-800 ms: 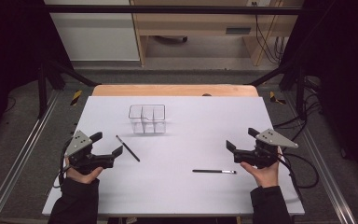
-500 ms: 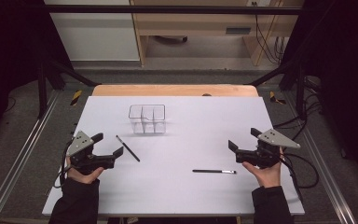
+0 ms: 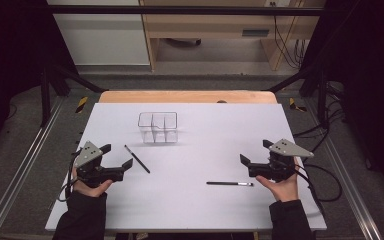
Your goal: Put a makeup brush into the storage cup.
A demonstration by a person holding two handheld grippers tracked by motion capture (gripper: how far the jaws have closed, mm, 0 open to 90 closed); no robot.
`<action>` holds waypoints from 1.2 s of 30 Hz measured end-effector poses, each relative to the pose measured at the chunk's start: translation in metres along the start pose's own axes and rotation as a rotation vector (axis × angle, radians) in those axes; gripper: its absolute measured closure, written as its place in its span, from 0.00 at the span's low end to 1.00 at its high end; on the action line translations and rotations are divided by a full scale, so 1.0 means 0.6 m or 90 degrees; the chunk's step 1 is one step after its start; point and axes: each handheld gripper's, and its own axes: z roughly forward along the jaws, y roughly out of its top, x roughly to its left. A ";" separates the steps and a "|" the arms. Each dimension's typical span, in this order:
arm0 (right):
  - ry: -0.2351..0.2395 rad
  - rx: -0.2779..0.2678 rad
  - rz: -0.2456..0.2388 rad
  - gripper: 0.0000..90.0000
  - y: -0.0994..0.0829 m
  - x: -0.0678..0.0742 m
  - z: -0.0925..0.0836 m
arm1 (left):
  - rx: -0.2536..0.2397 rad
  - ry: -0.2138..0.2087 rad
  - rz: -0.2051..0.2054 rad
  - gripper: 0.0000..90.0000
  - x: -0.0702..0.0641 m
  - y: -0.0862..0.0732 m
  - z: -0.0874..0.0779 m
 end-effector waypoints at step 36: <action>0.077 0.170 -0.046 0.17 -0.073 0.069 0.069 | 0.002 -0.004 0.010 0.07 -0.008 -0.001 0.001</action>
